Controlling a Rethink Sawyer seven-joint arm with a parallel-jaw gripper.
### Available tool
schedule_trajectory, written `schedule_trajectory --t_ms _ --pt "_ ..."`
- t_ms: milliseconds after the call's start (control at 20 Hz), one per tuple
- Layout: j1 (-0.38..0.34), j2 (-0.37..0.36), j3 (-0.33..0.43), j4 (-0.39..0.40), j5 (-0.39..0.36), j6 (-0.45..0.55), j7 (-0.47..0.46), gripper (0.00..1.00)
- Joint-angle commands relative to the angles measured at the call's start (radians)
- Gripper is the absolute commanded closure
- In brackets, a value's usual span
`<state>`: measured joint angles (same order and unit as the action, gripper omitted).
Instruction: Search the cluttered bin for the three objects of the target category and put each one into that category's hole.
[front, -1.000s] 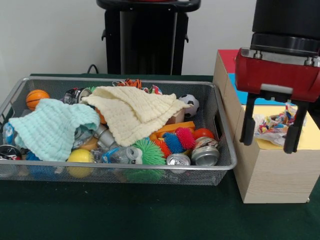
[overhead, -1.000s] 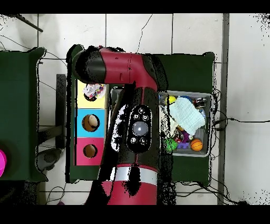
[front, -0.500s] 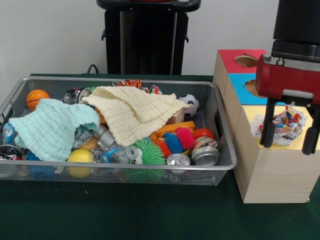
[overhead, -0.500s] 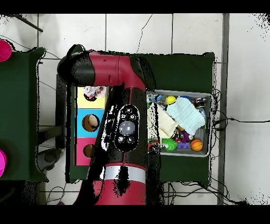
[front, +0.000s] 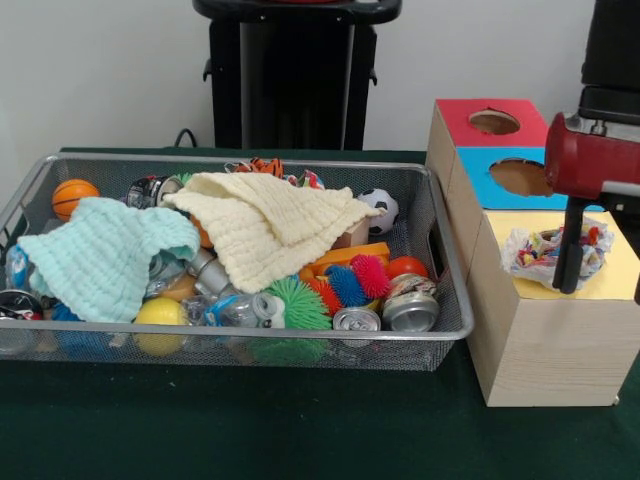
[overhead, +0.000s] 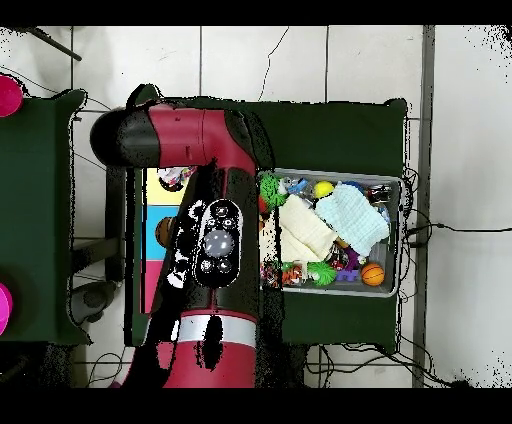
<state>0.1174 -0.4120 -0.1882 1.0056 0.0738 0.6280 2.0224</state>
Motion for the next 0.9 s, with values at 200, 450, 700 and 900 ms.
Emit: schedule_trajectory --t_ms 200,450,700,900 --pt "-0.011 0.003 0.025 0.1 0.02 0.06 0.167 0.0" --pt "-0.022 -0.038 0.034 0.141 0.023 0.062 0.138 0.0" --pt "-0.032 -0.055 0.045 0.178 0.021 0.042 0.12 0.0" --pt "-0.02 -0.053 0.039 0.188 0.018 0.033 0.137 0.0"
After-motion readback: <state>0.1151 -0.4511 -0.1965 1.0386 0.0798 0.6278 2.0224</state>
